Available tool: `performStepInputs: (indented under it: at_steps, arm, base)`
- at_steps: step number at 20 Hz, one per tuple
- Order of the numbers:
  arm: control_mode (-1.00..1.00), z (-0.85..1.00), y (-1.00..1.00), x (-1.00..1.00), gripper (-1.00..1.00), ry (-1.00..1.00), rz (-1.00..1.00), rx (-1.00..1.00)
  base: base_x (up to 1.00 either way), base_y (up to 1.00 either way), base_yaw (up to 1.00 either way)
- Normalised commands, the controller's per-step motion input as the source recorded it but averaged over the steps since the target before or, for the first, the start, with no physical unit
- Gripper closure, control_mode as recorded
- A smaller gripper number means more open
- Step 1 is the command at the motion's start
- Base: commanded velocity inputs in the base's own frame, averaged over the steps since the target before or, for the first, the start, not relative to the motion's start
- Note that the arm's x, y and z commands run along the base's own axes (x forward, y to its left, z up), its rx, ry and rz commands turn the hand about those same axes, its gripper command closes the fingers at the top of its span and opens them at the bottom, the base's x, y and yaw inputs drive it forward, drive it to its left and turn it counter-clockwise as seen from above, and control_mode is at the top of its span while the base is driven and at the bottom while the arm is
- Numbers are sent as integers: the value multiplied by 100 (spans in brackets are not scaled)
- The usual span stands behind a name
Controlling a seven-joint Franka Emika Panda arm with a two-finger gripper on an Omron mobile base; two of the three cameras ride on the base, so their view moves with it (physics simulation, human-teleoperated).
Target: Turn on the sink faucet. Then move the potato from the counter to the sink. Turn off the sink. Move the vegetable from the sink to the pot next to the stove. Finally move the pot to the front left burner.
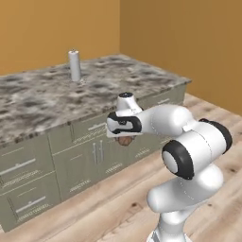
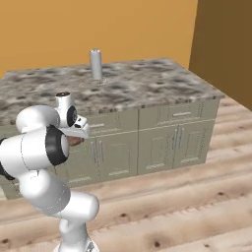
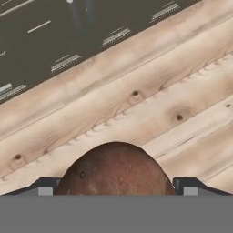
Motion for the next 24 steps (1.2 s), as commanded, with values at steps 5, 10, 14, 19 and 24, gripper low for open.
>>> performStepInputs:
  at_steps: [5, 10, 14, 19, 24]
  arm:
    - [100, 0, 0, 0, 100, 0, 0, 0]
    - [100, 0, 0, 0, 100, 0, 0, 0]
    - [100, 0, 0, 0, 100, 0, 0, 0]
    - [100, 0, 0, 0, 100, 0, 0, 0]
    - [100, 0, 0, 0, 100, 0, 0, 0]
  base:
    - [2, 29, 35]
    - [7, 25, 39]
    - [6, 28, 40]
    - [7, 26, 41]
    - [12, 23, 42]
